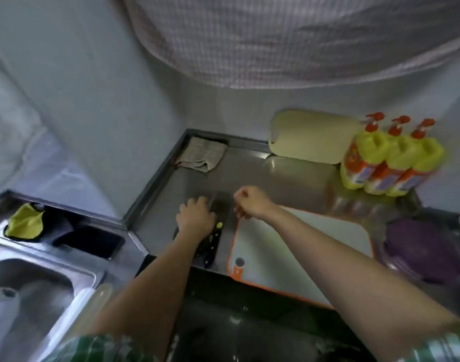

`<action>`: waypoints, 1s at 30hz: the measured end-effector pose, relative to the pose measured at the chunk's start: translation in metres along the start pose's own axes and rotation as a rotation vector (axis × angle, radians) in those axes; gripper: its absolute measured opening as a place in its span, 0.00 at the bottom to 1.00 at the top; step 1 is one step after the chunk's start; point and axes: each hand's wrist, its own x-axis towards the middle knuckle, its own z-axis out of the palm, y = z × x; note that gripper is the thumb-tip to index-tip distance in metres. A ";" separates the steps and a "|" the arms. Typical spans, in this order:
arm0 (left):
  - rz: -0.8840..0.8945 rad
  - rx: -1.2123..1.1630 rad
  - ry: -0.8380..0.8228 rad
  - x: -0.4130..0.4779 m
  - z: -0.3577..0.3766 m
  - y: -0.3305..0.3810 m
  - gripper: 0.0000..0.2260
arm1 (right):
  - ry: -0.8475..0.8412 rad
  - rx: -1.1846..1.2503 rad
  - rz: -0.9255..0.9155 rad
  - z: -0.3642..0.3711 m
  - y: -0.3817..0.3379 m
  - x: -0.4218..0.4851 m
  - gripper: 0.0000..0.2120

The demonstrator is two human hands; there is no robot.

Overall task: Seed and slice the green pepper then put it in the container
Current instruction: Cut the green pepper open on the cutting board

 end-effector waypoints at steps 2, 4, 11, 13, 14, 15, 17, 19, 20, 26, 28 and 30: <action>-0.104 0.025 -0.073 0.003 0.008 -0.017 0.24 | -0.108 -0.120 0.043 0.019 0.006 0.005 0.11; -0.148 0.030 -0.144 0.007 0.021 -0.038 0.26 | -0.233 -0.236 0.116 0.040 0.018 0.007 0.08; -0.077 0.027 -0.367 0.030 0.043 -0.066 0.38 | -0.424 -0.276 0.199 0.089 0.036 0.021 0.15; -0.077 0.044 -0.384 0.034 0.043 -0.068 0.42 | -0.418 -0.247 0.228 0.097 0.041 0.026 0.16; -0.079 0.048 -0.379 0.036 0.042 -0.069 0.42 | -0.408 -0.237 0.251 0.101 0.044 0.029 0.17; -0.077 0.052 -0.370 0.037 0.042 -0.070 0.42 | -0.398 -0.222 0.284 0.105 0.045 0.031 0.17; -0.065 0.059 -0.352 0.038 0.043 -0.071 0.41 | -0.414 -0.225 0.345 0.109 0.043 0.034 0.17; -0.069 0.047 -0.334 0.038 0.044 -0.072 0.40 | -0.418 -0.190 0.397 0.113 0.042 0.036 0.18; -0.076 0.038 -0.326 0.037 0.044 -0.072 0.40 | -0.408 -0.154 0.417 0.115 0.042 0.038 0.19; -0.117 -0.078 -0.288 0.031 0.049 -0.073 0.40 | -0.289 0.356 0.558 0.111 0.049 0.038 0.07; -0.133 -0.111 -0.281 0.027 0.051 -0.073 0.40 | -0.273 0.504 0.602 0.106 0.048 0.034 0.04; -0.138 -0.126 -0.276 0.024 0.053 -0.072 0.39 | -0.263 0.571 0.612 0.107 0.050 0.031 0.04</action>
